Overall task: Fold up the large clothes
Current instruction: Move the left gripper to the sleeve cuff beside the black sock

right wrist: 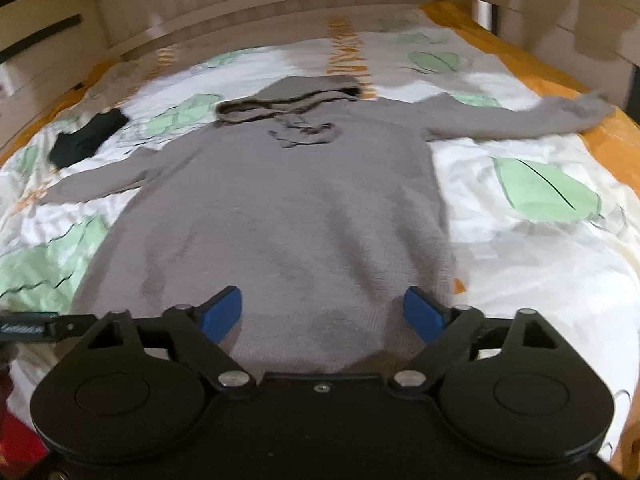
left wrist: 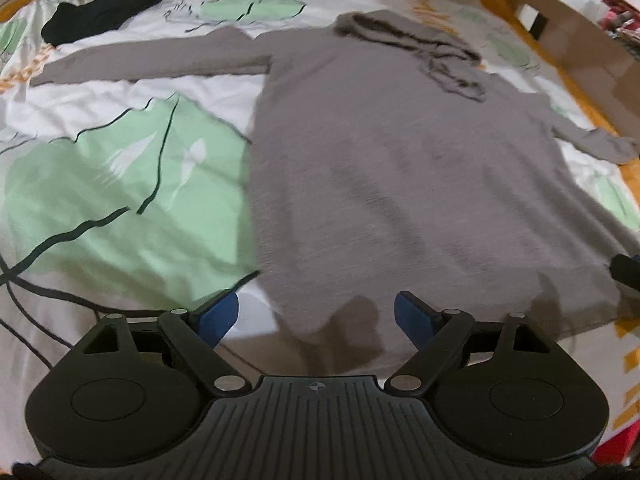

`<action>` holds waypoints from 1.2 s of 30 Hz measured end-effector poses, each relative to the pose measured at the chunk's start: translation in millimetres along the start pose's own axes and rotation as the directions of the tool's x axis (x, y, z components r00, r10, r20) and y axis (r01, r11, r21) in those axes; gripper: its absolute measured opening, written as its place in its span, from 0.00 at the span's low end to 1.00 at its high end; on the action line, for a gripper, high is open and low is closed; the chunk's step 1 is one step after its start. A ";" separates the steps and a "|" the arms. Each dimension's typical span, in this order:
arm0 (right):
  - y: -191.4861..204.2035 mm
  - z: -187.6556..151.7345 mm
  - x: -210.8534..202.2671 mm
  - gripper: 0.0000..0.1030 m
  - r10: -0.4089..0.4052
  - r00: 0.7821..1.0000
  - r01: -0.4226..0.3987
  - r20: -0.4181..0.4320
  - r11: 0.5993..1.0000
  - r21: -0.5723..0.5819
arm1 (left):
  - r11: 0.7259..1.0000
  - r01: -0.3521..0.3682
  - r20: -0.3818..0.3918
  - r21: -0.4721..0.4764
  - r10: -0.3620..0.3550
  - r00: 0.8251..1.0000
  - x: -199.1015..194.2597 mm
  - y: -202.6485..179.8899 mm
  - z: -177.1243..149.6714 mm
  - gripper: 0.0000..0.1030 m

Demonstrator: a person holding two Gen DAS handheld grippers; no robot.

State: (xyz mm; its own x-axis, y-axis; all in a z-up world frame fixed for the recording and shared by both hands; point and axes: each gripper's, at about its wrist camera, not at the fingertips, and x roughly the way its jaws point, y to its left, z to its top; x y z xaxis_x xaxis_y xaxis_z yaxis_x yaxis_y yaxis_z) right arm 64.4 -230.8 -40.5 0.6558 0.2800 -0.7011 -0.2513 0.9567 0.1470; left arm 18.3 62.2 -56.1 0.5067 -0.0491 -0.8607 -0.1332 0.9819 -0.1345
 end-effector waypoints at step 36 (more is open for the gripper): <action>29.5 35.0 31.8 0.83 0.283 0.945 -0.298 -0.161 0.952 -0.073 | 0.955 0.295 0.139 -0.039 -0.287 0.948 -48.1 61.0 24.4 0.78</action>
State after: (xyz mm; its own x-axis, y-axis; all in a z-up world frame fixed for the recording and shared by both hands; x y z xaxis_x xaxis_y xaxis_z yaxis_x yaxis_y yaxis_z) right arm 102.7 -191.0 -34.1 0.4343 0.5228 -0.7335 -0.4866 0.8215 0.2974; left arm 6.5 128.9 -11.0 0.6369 -0.3027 -0.7090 -0.0114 0.9159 -0.4013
